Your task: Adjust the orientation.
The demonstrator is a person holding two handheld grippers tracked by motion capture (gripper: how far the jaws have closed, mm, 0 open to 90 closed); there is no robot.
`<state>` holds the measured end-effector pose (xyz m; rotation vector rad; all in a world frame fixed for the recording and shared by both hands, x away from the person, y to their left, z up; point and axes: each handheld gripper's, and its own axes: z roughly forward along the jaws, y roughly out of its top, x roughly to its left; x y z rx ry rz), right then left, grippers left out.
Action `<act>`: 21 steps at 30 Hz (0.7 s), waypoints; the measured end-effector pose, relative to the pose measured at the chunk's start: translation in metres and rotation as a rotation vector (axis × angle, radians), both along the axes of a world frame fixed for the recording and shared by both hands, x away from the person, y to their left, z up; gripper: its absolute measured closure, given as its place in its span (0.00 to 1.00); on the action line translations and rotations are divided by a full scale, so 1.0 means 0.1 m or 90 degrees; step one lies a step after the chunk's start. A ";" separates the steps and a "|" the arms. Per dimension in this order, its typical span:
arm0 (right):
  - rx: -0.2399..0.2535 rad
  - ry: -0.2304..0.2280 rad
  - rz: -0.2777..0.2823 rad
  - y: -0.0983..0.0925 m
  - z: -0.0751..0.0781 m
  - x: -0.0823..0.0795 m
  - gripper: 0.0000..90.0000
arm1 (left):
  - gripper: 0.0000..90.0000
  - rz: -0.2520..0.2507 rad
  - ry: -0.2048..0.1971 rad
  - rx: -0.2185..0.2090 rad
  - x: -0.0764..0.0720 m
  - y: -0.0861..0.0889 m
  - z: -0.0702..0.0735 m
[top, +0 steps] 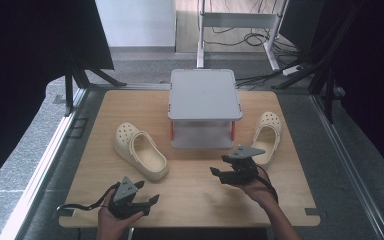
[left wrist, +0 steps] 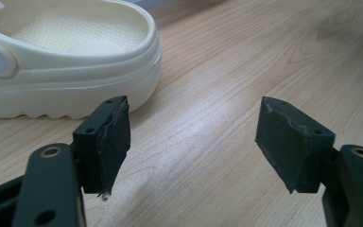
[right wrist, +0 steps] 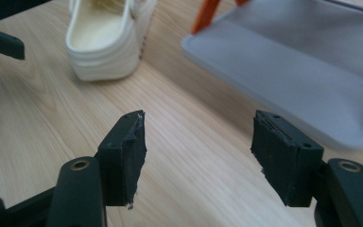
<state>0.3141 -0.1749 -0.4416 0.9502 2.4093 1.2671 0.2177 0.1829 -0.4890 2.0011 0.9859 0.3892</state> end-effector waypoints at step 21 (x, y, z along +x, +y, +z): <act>-0.073 0.009 0.073 0.85 0.24 0.43 0.46 | 0.31 -0.002 -0.001 0.002 -0.01 0.01 0.01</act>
